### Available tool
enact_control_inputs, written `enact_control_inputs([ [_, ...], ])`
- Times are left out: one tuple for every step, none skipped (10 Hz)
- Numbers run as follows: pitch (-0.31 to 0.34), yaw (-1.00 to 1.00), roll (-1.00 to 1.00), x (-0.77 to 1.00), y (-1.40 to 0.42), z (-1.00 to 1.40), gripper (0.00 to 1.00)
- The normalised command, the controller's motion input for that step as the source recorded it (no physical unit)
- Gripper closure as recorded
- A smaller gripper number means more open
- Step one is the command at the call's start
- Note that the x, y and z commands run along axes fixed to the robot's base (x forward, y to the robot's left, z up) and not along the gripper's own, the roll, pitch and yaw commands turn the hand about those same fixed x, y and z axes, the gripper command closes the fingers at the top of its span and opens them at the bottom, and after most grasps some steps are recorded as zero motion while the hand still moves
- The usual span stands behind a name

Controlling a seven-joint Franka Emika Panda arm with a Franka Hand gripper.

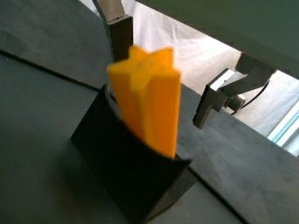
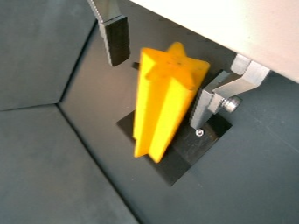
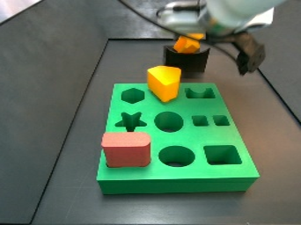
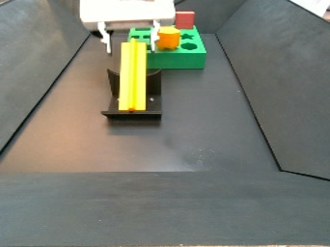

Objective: Pick up the star object. Move up. Place the star object on the fixture. Regrasp the star object. Move to above the board. Insert the star object.
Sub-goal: Regrasp the star object, then move to above the board.

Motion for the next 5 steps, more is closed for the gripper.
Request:
enact_control_inputs([
  [0.005,-0.07,0.05,0.04,0.01,-0.29,0.00],
  [0.017,-0.06,0.04,0.04,0.01,-0.18,0.00],
  [0.000,0.00,0.00,0.00,0.00,0.00,1.00],
  [0.453,0.43,-0.26,-0.17,0.54,1.00,1.00],
  [0.424,0.43,-0.28,-0.17,0.54,1.00,1.00],
])
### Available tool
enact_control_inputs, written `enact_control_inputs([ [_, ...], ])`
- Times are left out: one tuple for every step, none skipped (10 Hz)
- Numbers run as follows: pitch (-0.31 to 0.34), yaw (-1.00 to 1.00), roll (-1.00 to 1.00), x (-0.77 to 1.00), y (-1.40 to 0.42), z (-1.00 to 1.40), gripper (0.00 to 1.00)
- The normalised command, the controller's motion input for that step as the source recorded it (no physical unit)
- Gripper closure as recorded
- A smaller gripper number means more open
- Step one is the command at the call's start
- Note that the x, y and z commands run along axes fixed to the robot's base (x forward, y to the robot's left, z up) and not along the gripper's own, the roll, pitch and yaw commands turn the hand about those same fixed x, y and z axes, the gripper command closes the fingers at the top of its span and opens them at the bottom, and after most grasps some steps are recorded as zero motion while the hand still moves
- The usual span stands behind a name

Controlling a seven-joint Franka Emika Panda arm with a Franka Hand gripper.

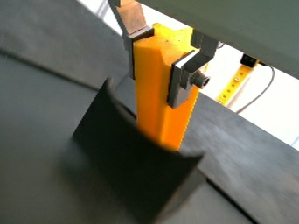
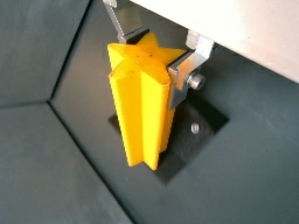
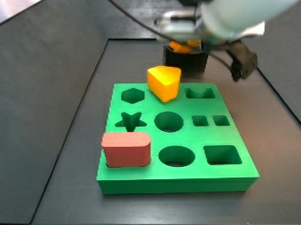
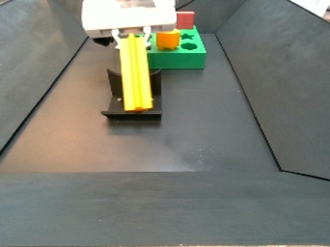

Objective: Pick up the star object. Move up. Place the star object on the fixture. Regrasp the star object. Move to above the board. Insert the star object.
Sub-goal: Move to above the board.

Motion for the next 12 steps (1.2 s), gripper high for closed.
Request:
enact_control_inputs([
  [0.289,0.44,-0.25,-0.15,0.53,1.00,1.00],
  [0.141,0.44,-0.16,-0.15,0.50,1.00,1.00],
  [-0.026,0.40,-0.07,-0.14,0.45,1.00,1.00],
  [-0.117,0.34,-0.03,-0.14,0.43,1.00,1.00],
  [-0.183,0.26,-0.02,-0.14,0.41,1.00,1.00],
  [-0.230,0.18,-0.01,-0.14,0.38,1.00,1.00],
  [-0.253,0.08,0.00,-0.15,0.33,1.00,1.00],
  [-0.250,0.01,-0.01,-0.15,0.29,1.00,1.00],
  [-0.231,-0.06,-0.02,-0.13,0.23,0.94,1.00],
  [-0.215,-0.10,-0.03,-0.12,0.18,0.81,1.00],
  [-0.176,-0.14,-0.04,-0.09,0.11,0.55,1.00],
  [-0.135,-0.16,-0.05,-0.07,0.07,0.34,1.00],
])
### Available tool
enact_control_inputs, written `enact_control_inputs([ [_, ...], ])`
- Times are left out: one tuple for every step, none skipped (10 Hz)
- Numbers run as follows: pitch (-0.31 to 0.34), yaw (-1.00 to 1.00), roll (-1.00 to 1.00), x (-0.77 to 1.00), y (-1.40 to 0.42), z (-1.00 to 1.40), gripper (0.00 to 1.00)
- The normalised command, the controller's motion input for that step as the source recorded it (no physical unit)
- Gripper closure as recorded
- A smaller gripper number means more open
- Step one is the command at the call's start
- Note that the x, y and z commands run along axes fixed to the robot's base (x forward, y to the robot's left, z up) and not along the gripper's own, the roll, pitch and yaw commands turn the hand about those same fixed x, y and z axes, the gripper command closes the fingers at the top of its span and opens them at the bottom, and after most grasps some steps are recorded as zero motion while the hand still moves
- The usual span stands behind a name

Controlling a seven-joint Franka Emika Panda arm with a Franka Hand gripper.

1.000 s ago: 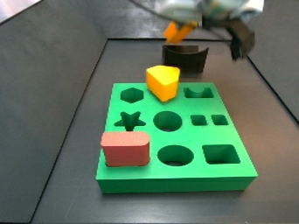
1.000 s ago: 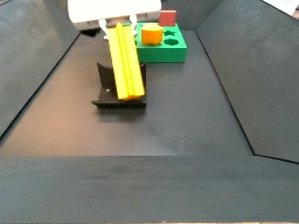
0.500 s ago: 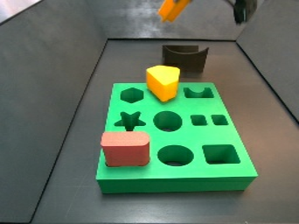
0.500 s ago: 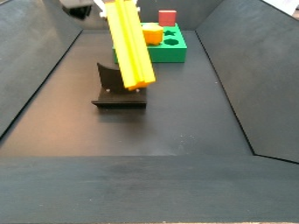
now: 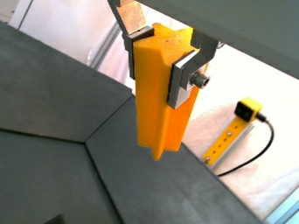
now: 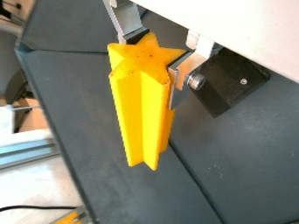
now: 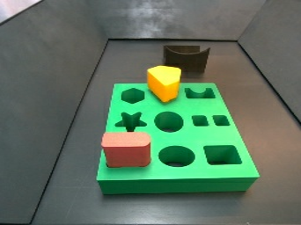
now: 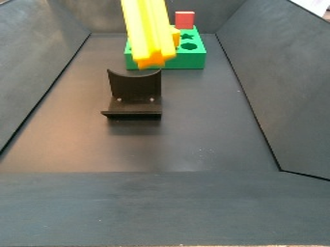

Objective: Pick up the star object. Move up. Place the star object on the fixture. Regrasp the star object. Move to above the board. Insert the star object.
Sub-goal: Move to above the board.

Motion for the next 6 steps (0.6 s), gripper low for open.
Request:
enact_control_inputs([
  [-0.196,-0.31,-1.00,-0.38,-1.00,0.22,1.00],
  [-0.187,-0.31,-1.00,-0.38,-1.00,0.21,1.00],
  [-0.186,-0.33,-1.00,-0.40,-1.00,0.23,1.00],
  [-0.180,-0.33,-1.00,-0.41,-1.00,0.22,1.00],
  [-0.160,-0.35,-1.00,-0.41,-1.00,0.22,1.00],
  [-0.137,-0.36,-1.00,-0.41,-1.00,0.22,1.00],
])
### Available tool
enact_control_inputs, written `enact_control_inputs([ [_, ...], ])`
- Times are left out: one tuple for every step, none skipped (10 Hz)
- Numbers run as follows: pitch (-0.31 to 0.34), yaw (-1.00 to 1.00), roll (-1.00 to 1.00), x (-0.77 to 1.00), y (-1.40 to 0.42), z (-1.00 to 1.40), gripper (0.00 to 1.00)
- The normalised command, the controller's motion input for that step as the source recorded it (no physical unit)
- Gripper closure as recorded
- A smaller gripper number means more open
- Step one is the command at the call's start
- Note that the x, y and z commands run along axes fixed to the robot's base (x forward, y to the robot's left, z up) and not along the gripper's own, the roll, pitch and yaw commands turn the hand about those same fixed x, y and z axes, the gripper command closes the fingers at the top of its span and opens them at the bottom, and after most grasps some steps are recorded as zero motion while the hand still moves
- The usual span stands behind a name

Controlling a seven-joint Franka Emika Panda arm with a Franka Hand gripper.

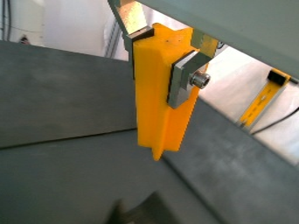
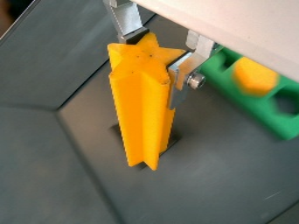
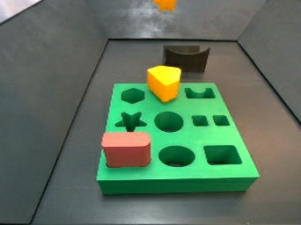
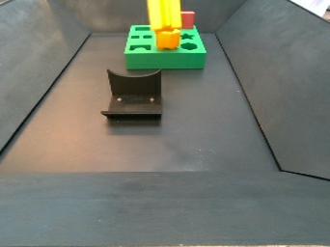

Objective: Pick up the star object. Move up. Place the star object on the fixture. Regrasp the star object. Move to above the board. Insert the star object.
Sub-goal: Move to above the board.

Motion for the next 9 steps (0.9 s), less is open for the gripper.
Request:
enact_control_inputs([
  [-0.112,-0.37,-1.00,-0.42,-1.00,0.22,1.00],
  [-0.093,-0.38,-1.00,-0.43,-1.00,0.23,1.00],
  [-0.072,-0.38,-1.00,-0.45,-1.00,0.23,1.00],
  [-0.065,-0.37,-1.00,-0.45,-1.00,0.23,1.00],
  [-0.046,-0.34,-0.94,-0.48,-1.00,0.23,1.00],
  [-0.028,-0.25,-0.72,-0.47,-0.95,0.22,1.00],
  [-0.024,-0.13,-0.43,-0.30,-0.55,0.13,1.00],
  [-0.023,-0.09,-0.34,-0.22,-0.38,0.08,1.00],
  [-0.009,-0.05,-0.21,-0.11,-0.18,0.04,1.00],
])
